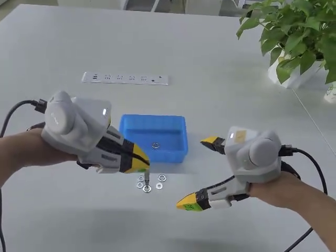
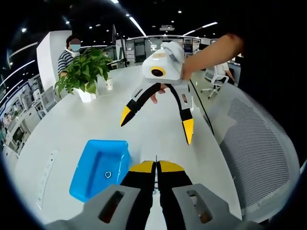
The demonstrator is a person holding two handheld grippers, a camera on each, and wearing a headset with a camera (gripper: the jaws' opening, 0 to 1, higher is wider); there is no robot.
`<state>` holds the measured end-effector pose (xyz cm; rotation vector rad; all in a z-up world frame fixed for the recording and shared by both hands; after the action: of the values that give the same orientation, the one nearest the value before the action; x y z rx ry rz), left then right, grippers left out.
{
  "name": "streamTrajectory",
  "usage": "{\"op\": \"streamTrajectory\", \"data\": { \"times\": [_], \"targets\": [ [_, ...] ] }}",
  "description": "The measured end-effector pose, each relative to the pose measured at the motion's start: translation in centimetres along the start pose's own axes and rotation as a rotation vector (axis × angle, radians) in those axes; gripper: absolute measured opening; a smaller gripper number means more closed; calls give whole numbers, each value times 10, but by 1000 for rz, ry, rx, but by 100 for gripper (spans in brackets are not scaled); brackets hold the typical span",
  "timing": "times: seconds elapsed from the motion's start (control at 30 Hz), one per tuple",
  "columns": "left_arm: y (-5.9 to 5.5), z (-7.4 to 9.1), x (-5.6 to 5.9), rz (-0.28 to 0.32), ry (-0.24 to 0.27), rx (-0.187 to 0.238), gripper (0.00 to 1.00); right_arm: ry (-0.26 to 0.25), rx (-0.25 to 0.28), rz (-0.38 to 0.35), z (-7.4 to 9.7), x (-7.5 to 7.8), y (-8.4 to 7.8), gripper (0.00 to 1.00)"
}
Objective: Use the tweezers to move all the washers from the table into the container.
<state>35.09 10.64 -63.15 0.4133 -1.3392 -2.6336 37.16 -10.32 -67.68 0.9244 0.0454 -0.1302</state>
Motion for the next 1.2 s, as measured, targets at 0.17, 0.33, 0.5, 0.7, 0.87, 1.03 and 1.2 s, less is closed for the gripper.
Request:
{"op": "streamTrajectory", "data": {
  "times": [0.17,0.33,0.5,0.7,0.87,1.03,1.2],
  "targets": [
    [-2,-2,1,6,-4,0,5,2,-1,-5,0,-2,-2,100],
    [-4,-5,3,6,-12,-9,5,5,-8,-11,0,-3,-5,100],
    [-6,-7,4,18,-11,2,5,7,-14,-14,0,-3,-7,100],
    [-5,-8,2,23,-15,-3,5,10,-19,-15,-1,-4,-8,99],
    [-6,-6,1,24,-14,-7,5,11,-17,-14,-3,-4,-7,99],
    [-8,-5,3,33,-13,-3,5,15,-21,-11,-3,-5,-7,99],
    [-8,-4,4,39,-17,-2,5,19,-23,-8,-4,-5,-7,99]
  ]
}}
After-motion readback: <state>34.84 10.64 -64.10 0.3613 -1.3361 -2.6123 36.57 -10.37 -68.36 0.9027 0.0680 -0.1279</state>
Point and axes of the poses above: the centre of the closed fingertips' face, and the gripper's own axes: z roughly backward along the fingers, x roughly to its right, y roughly out of its top, the point moved 10 cm from there along z, roughly backward along the fingers, and after that the axes turned 11 degrees about y, right-handed, at the moved point
